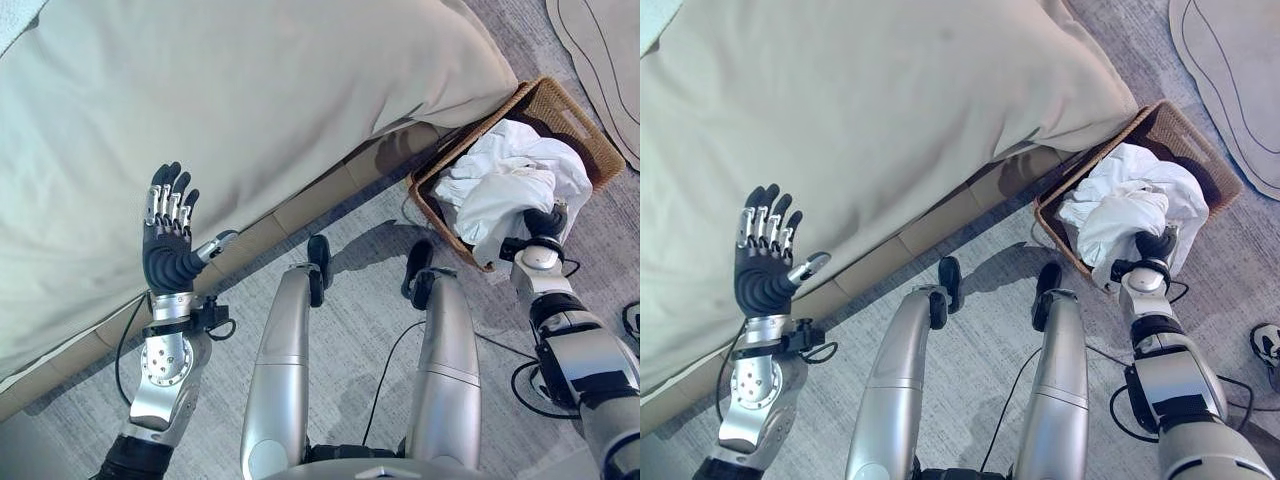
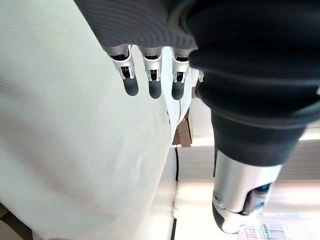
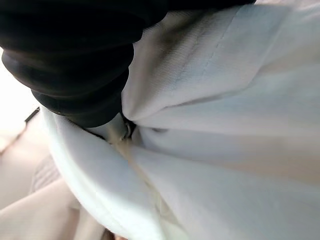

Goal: Pick up clothes into the bucket

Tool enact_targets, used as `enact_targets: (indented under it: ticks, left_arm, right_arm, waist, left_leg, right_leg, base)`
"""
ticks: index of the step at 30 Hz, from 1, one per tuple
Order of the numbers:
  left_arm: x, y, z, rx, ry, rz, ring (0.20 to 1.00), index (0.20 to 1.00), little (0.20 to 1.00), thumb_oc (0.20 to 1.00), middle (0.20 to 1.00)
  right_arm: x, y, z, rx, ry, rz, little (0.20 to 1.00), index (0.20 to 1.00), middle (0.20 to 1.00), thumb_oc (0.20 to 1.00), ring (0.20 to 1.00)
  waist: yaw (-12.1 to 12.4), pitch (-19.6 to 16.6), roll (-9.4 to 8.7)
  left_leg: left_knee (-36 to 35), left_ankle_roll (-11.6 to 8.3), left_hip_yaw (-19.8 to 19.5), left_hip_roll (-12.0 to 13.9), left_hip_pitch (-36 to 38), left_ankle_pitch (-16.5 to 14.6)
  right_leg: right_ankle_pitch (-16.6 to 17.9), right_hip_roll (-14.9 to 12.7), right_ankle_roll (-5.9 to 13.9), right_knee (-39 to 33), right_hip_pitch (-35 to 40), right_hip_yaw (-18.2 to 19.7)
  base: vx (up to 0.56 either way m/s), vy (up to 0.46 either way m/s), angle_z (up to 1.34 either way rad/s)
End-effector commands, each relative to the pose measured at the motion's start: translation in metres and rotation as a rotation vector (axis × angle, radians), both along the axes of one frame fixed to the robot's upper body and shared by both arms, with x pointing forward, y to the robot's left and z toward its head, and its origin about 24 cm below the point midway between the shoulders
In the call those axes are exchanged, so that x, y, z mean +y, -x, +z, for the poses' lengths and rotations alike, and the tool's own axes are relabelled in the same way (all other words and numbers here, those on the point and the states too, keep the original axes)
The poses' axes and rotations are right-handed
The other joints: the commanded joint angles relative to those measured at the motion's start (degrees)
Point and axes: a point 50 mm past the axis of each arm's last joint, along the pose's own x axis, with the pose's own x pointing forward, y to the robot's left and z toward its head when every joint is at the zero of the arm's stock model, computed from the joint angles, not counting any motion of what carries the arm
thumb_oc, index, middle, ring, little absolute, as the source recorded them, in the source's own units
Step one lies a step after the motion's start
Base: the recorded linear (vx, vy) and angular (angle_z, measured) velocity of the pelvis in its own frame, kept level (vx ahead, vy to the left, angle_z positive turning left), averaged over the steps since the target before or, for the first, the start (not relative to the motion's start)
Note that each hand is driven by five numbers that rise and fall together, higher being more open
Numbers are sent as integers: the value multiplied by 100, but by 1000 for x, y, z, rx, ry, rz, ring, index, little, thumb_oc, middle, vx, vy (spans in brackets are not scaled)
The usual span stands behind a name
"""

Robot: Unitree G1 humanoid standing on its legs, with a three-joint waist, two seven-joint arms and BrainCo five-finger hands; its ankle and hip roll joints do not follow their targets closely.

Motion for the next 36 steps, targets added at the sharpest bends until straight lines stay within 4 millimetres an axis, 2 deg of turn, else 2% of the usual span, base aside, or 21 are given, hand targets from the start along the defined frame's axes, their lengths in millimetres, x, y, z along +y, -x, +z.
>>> enact_targets:
  ticks: [1,9,13,17,22,23,24,26,30,34,36]
  left_arm:
    - [-2,12,21,-128,28,-13,1000,1000,1000,1000,1000]
    - [-1,13,21,-136,28,-1,1000,1000,1000,1000,1000]
    - [0,12,22,-136,28,9,1000,1000,1000,1000,1000]
    - [0,11,23,-143,28,17,1000,1000,1000,1000,1000]
    - [0,7,22,-145,21,18,1000,1000,1000,1000,1000]
    - [0,7,22,-145,21,18,1000,1000,1000,1000,1000]
    - [1,5,23,-152,21,24,1000,1000,1000,1000,1000]
    - [2,3,21,-143,13,32,1000,1000,1000,1000,1000]
    - [9,-3,10,-88,-18,80,1000,1000,1000,1000,1000]
    - [21,-5,-11,16,-35,126,1000,1000,1000,1000,1000]
    - [26,-4,-21,66,-20,133,1000,1000,1000,1000,1000]
  right_arm:
    - [-21,8,10,-43,11,-102,1000,1000,1000,1000,1000]
    - [-26,7,30,-131,49,-128,1000,1000,1000,1000,1000]
    - [-28,8,33,-155,32,-186,1000,1000,1000,1000,1000]
    - [-26,10,29,-185,0,-213,1000,1000,1000,1000,1000]
    - [-14,14,3,-122,-20,-175,1000,1000,1000,1000,1000]
    - [-14,14,3,-122,-20,-175,1000,1000,1000,1000,1000]
    - [-9,21,-15,-114,-80,-174,1000,1000,1000,1000,1000]
    - [-2,28,-33,-110,-131,-157,1000,1000,1000,1000,1000]
    - [8,52,-66,-114,-240,-123,1000,1000,1000,1000,1000]
    - [19,74,-84,-183,-348,-103,1000,1000,1000,1000,1000]
    - [24,82,-85,-219,-361,-70,1000,1000,1000,1000,1000]
  waist:
    - [-128,-404,113]
    - [-162,-456,65]
    - [-163,-497,61]
    - [-182,-547,58]
    - [-221,-625,-4]
    - [-220,-617,-3]
    - [-254,-654,-28]
    - [-281,-697,-67]
    - [-376,-749,-199]
    - [-460,-834,-341]
    - [-511,-855,-397]
  left_leg:
    - [-261,-77,-79,70,-149,109]
    - [-367,-64,-72,80,-120,140]
    - [-447,-64,-70,84,-92,153]
    - [-598,-56,-48,92,7,189]
    - [-1009,-68,-24,134,324,323]
    - [-998,-70,-26,136,335,307]
    - [-1296,-32,-13,144,471,562]
    - [-1605,-58,-22,154,769,642]
    - [-2285,-100,-79,161,1606,810]
    - [-2860,-116,-166,185,2503,919]
    - [-3159,-118,-175,219,2954,995]
  right_leg:
    - [495,-100,332,-620,100,117]
    - [557,-95,350,-744,116,120]
    - [595,-98,361,-861,150,111]
    - [629,-102,379,-973,228,94]
    - [771,-112,422,-1409,561,-4]
    - [756,-112,422,-1398,573,-6]
    - [993,-115,418,-1682,708,-65]
    - [1058,-105,456,-1961,1012,-155]
    - [1278,-111,560,-2642,1899,-342]
    - [1428,-97,644,-3282,2876,-523]
    - [1525,-81,672,-3626,3369,-624]
  base:
    - [0,0,0]
    - [0,0,0]
    - [2,2,-1]
    - [0,0,0]
    - [3,-5,-3]
    - [-64,-1,-3]
    - [-52,-4,-2]
    - [-7,-22,1]
    - [71,-42,5]
    - [116,-49,4]
    - [116,-48,1]
